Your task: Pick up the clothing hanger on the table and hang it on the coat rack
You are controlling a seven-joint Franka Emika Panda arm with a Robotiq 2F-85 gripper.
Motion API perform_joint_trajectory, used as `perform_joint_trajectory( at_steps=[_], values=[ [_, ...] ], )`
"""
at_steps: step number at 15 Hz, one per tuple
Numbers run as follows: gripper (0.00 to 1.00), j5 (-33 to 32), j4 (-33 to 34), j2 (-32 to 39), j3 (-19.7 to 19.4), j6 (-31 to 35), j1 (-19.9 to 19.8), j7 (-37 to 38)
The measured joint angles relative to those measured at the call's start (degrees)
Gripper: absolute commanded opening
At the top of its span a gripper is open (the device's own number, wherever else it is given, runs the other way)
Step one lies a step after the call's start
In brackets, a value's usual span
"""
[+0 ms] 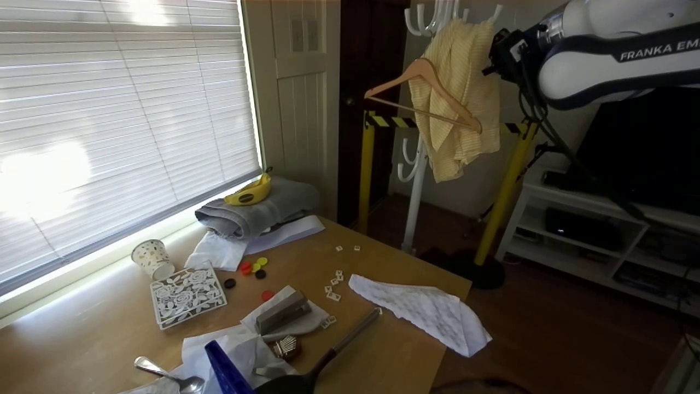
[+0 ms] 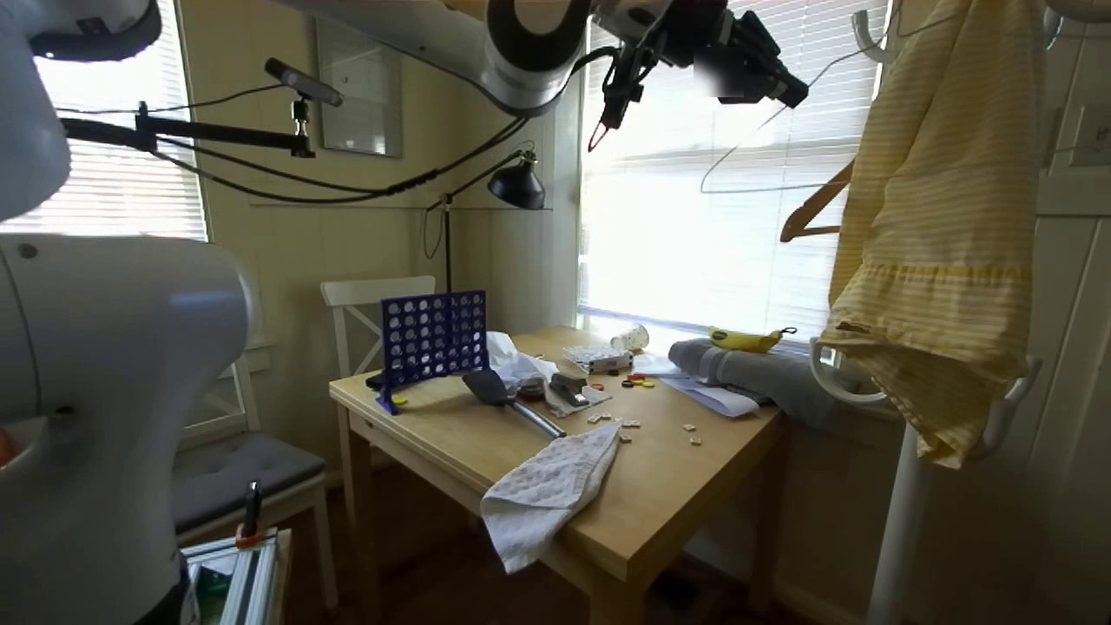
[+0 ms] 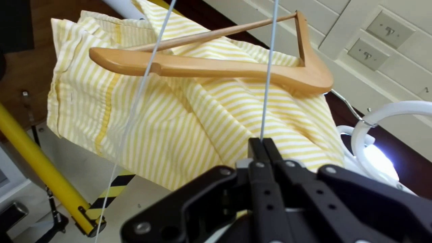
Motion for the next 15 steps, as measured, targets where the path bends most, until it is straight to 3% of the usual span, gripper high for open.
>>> perform_joint_trajectory(
  at_steps=[7, 15],
  values=[
    [0.01, 7.4, 5.5, -6.3, -3.2, -1.1, 3.5, -11.1],
    [0.01, 18.7, 9.2, -9.9, -1.7, -4.1, 0.6, -18.5]
  ],
)
